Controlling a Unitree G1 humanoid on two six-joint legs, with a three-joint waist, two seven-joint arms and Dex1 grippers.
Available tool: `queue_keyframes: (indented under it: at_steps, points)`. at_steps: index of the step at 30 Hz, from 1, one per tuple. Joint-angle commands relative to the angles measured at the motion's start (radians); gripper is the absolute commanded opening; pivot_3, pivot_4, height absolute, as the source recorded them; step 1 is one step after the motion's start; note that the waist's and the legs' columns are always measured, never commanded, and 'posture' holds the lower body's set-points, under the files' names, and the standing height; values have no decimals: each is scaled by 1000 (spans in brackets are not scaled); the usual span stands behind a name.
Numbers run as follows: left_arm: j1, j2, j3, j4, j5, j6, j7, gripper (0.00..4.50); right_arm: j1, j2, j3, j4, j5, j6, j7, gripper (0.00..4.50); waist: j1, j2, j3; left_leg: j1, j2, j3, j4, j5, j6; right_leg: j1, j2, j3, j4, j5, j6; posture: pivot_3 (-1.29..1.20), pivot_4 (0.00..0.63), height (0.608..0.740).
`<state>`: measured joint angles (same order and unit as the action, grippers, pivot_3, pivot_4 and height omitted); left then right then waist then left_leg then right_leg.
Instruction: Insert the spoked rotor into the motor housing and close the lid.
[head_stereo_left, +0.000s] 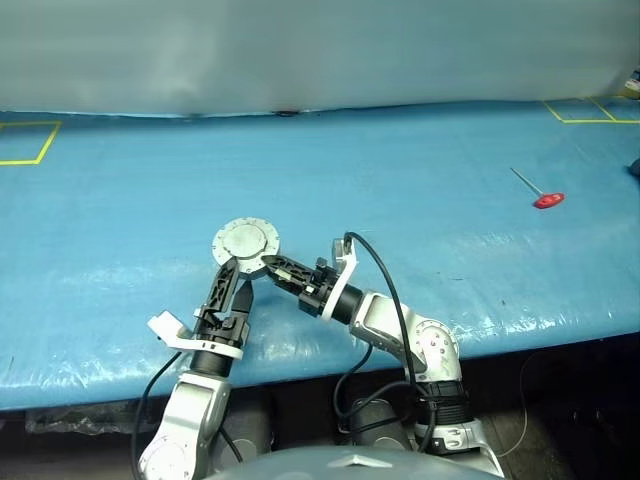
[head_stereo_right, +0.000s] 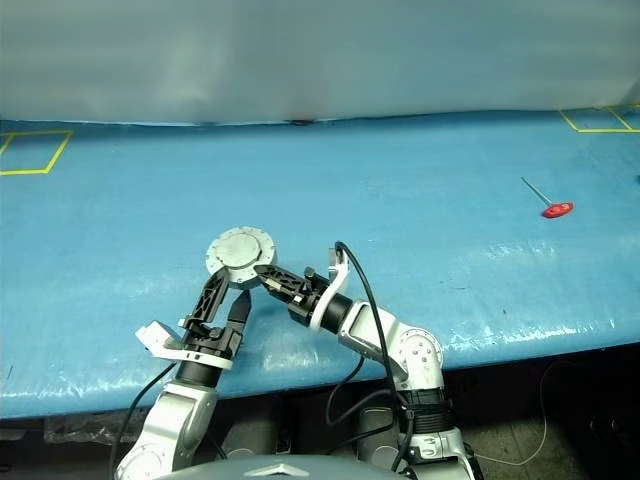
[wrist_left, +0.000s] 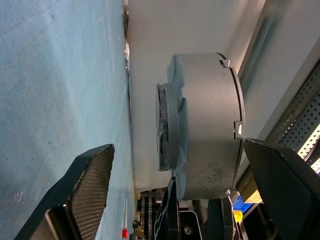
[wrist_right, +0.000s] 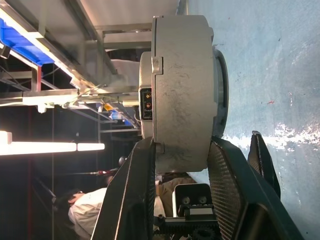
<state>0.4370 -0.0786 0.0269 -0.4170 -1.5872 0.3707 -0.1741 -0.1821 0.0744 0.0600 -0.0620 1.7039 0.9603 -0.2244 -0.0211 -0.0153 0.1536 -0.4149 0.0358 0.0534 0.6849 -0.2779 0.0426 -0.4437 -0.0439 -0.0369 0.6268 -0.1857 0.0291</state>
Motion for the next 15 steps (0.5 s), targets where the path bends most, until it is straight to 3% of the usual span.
queue_keyframes:
  at_steps: [1, 15]
  points:
    - [-3, -76, -48, -64, 9, -9, 9, 4500, -21, 23, 13, -67, 45, 1, 42, 1174, 0, 0, 0, 0, 0, 0, 0, 0, 0, 0, 0, 0, 0, 0, 0, 0, 150, 740]
    - [-21, -83, -64, -111, 26, -59, 25, 4500, 11, -28, 48, -62, 29, 43, 46, 1173, 0, 0, 0, 0, 0, 0, 1, 0, 0, 1, 0, 0, 0, 0, 0, 0, 150, 740]
